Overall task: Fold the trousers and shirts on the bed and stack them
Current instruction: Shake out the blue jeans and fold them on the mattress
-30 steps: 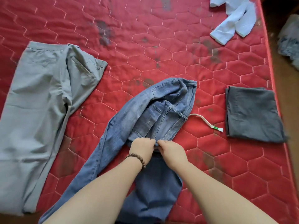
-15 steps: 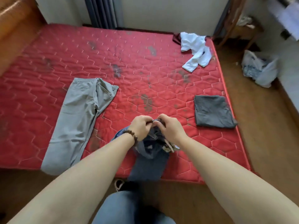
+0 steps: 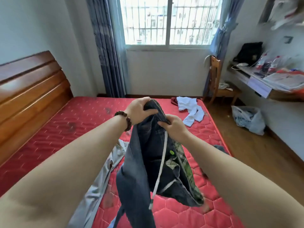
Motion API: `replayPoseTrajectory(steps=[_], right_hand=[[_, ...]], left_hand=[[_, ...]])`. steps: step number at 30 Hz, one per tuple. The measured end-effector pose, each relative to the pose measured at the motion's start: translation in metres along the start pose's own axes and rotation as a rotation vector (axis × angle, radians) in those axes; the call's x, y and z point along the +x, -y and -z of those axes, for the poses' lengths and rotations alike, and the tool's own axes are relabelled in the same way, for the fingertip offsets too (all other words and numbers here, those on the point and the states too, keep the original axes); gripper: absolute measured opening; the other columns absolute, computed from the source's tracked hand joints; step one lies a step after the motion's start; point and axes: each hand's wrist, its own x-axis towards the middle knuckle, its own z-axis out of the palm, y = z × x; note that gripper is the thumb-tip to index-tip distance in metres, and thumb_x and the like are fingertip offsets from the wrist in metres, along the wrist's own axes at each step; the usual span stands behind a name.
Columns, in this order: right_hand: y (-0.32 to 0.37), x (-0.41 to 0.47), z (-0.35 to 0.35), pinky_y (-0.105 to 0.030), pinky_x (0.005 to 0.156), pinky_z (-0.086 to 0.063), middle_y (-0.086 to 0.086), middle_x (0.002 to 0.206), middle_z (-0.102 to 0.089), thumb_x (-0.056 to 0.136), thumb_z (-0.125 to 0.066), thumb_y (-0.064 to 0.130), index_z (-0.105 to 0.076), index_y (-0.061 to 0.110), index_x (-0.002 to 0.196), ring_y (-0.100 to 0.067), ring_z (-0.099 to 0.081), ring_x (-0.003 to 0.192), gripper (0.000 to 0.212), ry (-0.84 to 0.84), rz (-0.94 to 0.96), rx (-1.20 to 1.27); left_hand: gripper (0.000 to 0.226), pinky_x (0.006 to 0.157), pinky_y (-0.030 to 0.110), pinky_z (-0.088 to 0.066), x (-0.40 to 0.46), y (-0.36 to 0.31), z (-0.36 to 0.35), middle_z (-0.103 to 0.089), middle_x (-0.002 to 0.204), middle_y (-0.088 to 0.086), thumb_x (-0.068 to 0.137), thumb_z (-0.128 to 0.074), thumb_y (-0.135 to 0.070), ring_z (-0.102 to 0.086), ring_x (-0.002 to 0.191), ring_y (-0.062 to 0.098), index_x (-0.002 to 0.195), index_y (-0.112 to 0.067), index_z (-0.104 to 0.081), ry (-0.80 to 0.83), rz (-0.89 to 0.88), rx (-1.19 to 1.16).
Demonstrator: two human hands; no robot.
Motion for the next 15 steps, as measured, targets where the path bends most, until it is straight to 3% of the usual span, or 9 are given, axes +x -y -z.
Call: replayPoseTrajectory(steps=[2, 4, 7, 9, 11, 15], right_hand=[[0.035, 0.018, 0.003, -0.023, 0.061, -0.036, 0.012, 0.063, -0.049, 0.089, -0.063, 0.011, -0.057, 0.022, 0.070, -0.010, -0.045, 0.063, 0.023, -0.022, 0.080, -0.012], [0.063, 0.031, 0.009, -0.021, 0.056, -0.032, 0.011, 0.059, -0.044, 0.088, -0.065, 0.013, -0.056, 0.017, 0.069, -0.012, -0.040, 0.060, 0.022, -0.041, 0.136, -0.057], [0.091, 0.042, 0.024, -0.017, 0.052, -0.030, 0.008, 0.057, -0.038, 0.086, -0.070, 0.019, -0.048, 0.018, 0.059, -0.010, -0.036, 0.055, 0.034, -0.053, 0.232, -0.092], [0.099, 0.044, 0.035, -0.021, 0.057, -0.033, 0.004, 0.062, -0.046, 0.085, -0.072, 0.024, -0.061, 0.011, 0.070, -0.009, -0.040, 0.058, 0.023, -0.011, 0.245, -0.086], [0.098, 0.045, 0.046, -0.020, 0.058, -0.036, 0.012, 0.064, -0.052, 0.082, -0.075, 0.029, -0.067, 0.015, 0.081, -0.004, -0.044, 0.059, 0.016, 0.026, 0.227, -0.073], [0.080, 0.040, 0.067, -0.014, 0.068, -0.044, 0.020, 0.071, -0.065, 0.069, -0.085, 0.027, -0.065, 0.017, 0.097, 0.005, -0.055, 0.065, 0.036, 0.079, 0.181, -0.096]], left_hand=[[0.024, 0.083, 0.027, -0.051, 0.002, -0.013, 0.027, -0.071, 0.094, 0.001, 0.079, -0.076, -0.019, -0.065, 0.089, 0.017, 0.101, -0.011, -0.069, -0.001, -0.074, 0.020], [0.016, 0.082, 0.030, -0.051, 0.007, -0.023, 0.053, -0.072, 0.088, 0.002, 0.081, -0.075, -0.017, -0.066, 0.085, 0.018, 0.095, -0.010, -0.073, -0.072, -0.119, 0.042], [0.011, 0.081, 0.034, -0.050, 0.016, -0.037, 0.086, -0.072, 0.083, 0.003, 0.083, -0.072, -0.017, -0.065, 0.081, 0.019, 0.089, -0.009, -0.074, -0.177, -0.133, 0.054], [0.012, 0.082, 0.033, -0.049, 0.022, -0.046, 0.104, -0.072, 0.085, 0.004, 0.084, -0.071, -0.018, -0.064, 0.082, 0.019, 0.089, -0.008, -0.074, -0.208, -0.144, 0.083], [0.013, 0.084, 0.032, -0.049, 0.029, -0.055, 0.120, -0.072, 0.088, 0.005, 0.084, -0.071, -0.019, -0.065, 0.084, 0.019, 0.091, -0.008, -0.075, -0.249, -0.149, 0.088], [0.021, 0.086, 0.033, -0.051, 0.043, -0.071, 0.145, -0.073, 0.094, 0.010, 0.086, -0.069, -0.024, -0.066, 0.092, 0.023, 0.095, -0.006, -0.075, -0.331, -0.096, 0.058]])
